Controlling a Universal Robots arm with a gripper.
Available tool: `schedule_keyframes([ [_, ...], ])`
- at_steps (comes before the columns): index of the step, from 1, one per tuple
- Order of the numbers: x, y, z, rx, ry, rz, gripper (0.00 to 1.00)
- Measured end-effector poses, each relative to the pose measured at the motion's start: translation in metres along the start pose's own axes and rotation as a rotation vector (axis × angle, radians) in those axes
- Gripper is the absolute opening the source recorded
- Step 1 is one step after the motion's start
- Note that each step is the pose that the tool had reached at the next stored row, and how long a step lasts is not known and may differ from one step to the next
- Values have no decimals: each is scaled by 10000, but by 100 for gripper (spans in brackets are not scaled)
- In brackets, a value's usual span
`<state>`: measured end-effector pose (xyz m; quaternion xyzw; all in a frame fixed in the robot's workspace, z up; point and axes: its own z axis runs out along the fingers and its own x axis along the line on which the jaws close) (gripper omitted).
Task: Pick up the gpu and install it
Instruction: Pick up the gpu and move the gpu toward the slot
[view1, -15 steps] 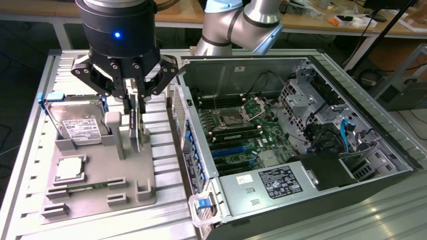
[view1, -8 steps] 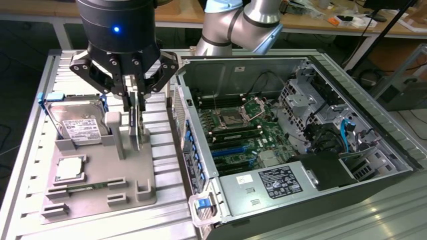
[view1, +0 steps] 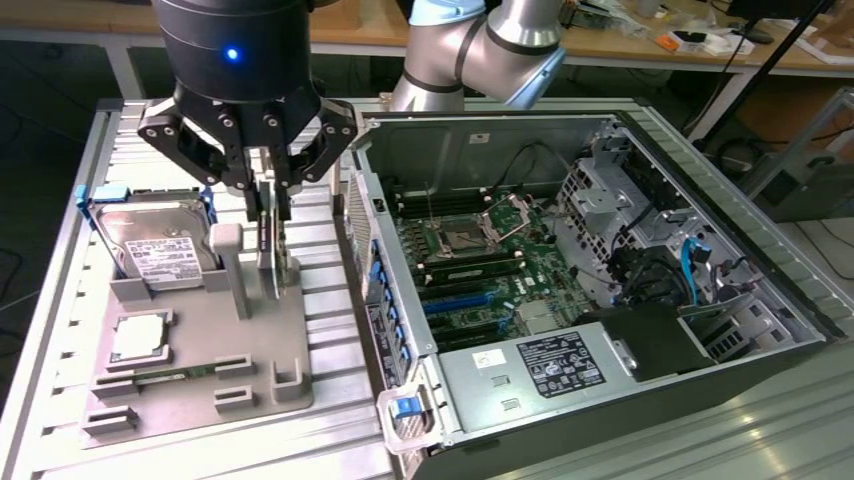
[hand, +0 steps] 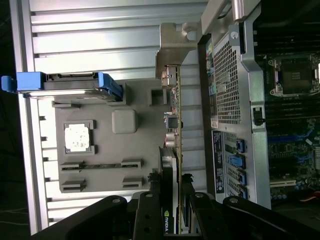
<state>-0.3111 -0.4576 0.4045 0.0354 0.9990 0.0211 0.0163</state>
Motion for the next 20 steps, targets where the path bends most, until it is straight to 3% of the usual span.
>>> schedule_keyframes([
  [20,-2,3,-62,23,-2,-1,27],
])
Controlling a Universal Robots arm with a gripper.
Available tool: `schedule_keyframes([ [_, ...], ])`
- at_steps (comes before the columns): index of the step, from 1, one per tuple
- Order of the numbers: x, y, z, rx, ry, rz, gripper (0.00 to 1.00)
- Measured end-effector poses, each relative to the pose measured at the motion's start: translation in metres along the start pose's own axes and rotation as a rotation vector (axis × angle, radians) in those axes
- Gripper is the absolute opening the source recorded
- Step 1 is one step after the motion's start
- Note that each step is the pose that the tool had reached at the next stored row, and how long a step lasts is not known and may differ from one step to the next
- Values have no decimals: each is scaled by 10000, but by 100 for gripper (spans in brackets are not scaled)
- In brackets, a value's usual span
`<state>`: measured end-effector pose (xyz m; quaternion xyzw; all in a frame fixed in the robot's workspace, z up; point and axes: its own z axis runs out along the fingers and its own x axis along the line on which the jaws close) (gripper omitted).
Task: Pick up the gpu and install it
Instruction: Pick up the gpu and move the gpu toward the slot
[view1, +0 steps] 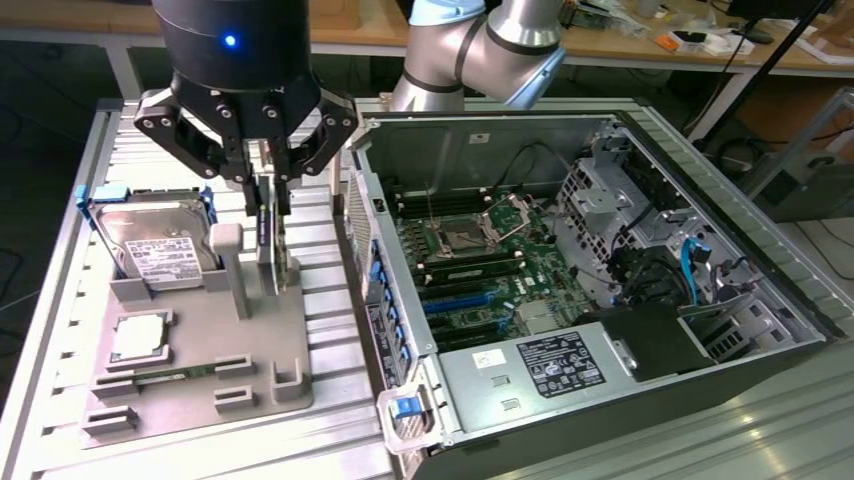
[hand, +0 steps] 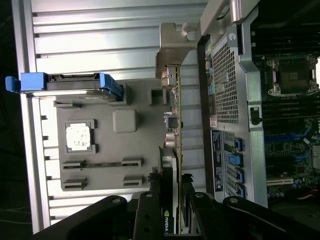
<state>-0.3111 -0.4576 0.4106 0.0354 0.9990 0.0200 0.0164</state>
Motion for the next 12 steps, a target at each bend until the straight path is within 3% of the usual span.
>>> schedule_keyframes([
  [12,-1,1,-25,2,-1,0,27],
])
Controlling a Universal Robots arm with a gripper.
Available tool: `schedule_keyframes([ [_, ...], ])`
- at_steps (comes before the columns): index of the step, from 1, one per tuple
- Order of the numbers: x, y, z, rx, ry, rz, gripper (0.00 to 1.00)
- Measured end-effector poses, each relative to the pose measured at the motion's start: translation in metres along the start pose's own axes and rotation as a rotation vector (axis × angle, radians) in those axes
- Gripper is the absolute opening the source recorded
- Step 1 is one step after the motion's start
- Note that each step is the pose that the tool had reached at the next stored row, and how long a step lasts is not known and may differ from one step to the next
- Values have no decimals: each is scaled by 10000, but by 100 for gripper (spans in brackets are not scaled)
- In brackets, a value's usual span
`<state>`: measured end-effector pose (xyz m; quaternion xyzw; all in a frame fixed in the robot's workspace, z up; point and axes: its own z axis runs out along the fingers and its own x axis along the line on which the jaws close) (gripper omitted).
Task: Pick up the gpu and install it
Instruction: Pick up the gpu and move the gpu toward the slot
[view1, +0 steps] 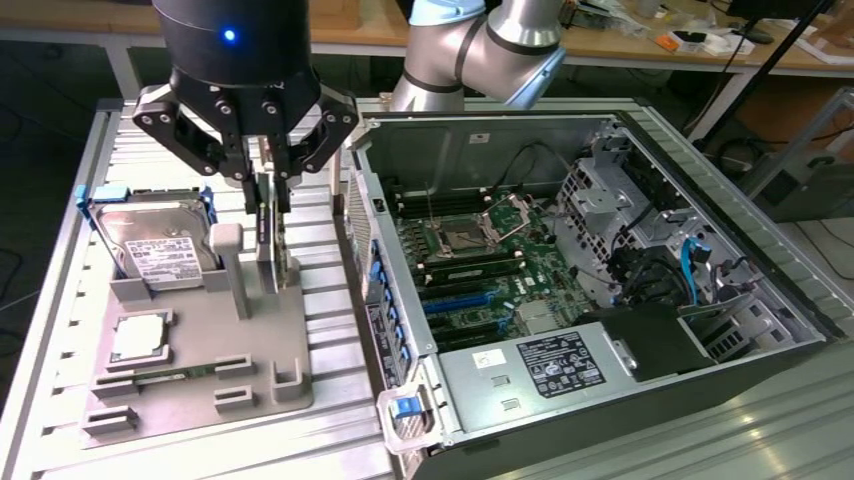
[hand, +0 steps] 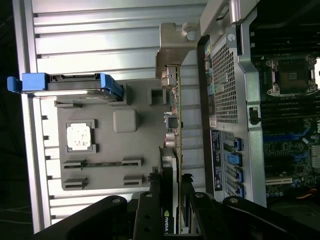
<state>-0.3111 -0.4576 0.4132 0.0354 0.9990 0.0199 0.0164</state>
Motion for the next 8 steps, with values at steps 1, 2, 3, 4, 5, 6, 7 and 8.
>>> schedule_keyframes([
  [1,0,0,-3,1,1,0,27],
  [2,0,0,-4,1,1,1,27],
  [3,0,0,-6,1,1,0,27],
  [4,0,0,-8,1,1,0,27],
  [5,0,0,-9,0,0,0,27],
  [6,0,0,-11,0,0,0,27],
  [7,0,0,-13,1,0,0,27],
  [8,0,1,-16,1,2,0,27],
])
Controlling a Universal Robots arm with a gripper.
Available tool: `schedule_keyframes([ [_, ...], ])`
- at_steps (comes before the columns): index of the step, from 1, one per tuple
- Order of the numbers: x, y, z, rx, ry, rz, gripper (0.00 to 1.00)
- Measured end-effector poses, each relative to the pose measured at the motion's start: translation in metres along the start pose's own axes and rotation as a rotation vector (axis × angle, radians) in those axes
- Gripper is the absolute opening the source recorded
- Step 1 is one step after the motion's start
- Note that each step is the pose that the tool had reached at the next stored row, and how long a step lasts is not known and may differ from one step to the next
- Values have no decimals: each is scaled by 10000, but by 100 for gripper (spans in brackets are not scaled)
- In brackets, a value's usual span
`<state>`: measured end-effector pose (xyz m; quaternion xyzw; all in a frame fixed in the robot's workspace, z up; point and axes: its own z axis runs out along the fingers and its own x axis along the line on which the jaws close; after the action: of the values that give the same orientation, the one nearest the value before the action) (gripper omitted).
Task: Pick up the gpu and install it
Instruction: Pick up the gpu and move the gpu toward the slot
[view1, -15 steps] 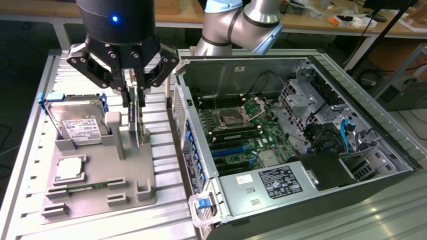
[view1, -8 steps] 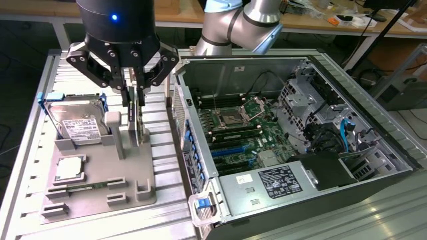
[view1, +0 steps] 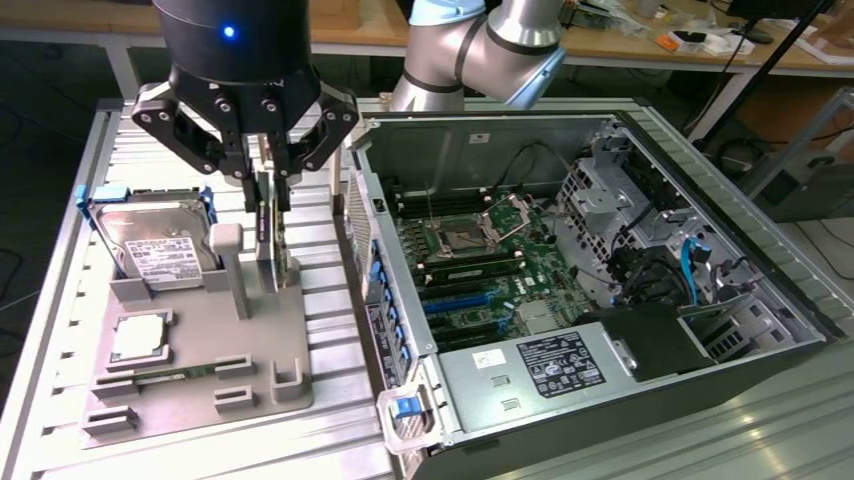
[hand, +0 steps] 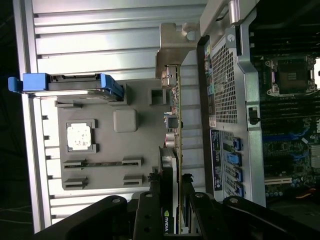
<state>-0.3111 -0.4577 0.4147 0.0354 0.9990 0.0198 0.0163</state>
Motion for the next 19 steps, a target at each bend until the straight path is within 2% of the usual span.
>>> schedule_keyframes([
  [19,-1,2,-42,17,-2,0,27],
])
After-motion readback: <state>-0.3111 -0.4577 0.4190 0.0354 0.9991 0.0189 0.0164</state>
